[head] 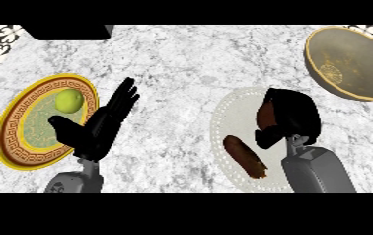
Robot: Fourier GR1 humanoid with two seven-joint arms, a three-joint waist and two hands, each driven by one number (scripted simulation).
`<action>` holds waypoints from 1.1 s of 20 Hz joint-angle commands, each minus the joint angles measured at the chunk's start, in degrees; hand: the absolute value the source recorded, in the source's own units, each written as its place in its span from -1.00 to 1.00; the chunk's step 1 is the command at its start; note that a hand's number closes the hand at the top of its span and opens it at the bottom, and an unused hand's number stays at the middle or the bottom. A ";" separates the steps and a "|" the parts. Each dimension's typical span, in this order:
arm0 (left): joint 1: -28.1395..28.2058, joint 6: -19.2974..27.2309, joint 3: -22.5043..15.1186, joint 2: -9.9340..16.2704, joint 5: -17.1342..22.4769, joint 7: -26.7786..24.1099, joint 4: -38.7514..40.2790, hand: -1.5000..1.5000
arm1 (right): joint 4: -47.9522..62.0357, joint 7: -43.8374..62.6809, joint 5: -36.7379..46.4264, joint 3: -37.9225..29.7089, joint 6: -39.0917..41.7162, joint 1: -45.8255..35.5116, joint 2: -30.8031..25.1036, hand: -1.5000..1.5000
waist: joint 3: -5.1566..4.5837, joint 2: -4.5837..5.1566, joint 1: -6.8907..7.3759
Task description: Pick the cupcake from the placemat and place it in the bowl
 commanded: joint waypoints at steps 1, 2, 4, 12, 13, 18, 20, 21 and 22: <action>0.89 -1.86 1.72 1.30 1.68 -1.05 0.46 0.00 | -13.47 4.87 -1.63 -1.15 5.75 -1.70 1.39 1.00 | -0.02 -0.17 -0.36; -3.49 0.13 1.48 -0.11 0.37 0.20 3.30 0.00 | -14.33 5.26 -0.81 -1.31 4.82 -2.01 1.25 1.00 | 0.01 0.00 -0.52; -1.18 -0.88 1.47 0.61 2.20 2.65 -0.31 0.00 | -19.14 8.11 1.68 0.42 4.74 -2.61 2.08 1.00 | 0.02 -0.11 -0.11; -1.82 -0.98 2.81 1.07 1.79 1.51 0.54 0.00 | -26.64 11.82 -0.35 -9.28 17.80 -15.31 -2.56 1.00 | 0.02 0.09 0.25; -2.47 -0.90 2.36 0.43 1.15 0.66 2.17 0.00 | -28.56 12.53 -0.82 -9.39 19.30 -15.55 -2.20 1.00 | 0.02 0.10 0.18; -2.62 -0.83 1.90 -0.38 1.14 1.04 1.86 0.00 | -24.38 10.74 -3.43 -16.62 21.09 -23.12 -4.78 1.00 | 0.02 0.14 0.32; -0.01 0.34 -0.42 -1.35 -1.19 0.48 0.54 0.00 | -18.51 6.17 -3.38 -19.10 13.43 -22.27 -6.01 1.00 | 0.05 0.21 0.58; -0.82 -0.67 0.32 -0.56 0.73 2.74 -2.19 0.00 | -21.16 5.52 -3.62 -19.55 12.71 -19.31 -6.36 1.00 | 0.06 0.16 0.47; 1.12 0.08 -0.44 -0.68 -0.66 1.55 -3.26 0.00 | -14.81 7.18 -3.66 -22.10 15.18 -28.27 -8.51 1.00 | 0.03 0.18 0.93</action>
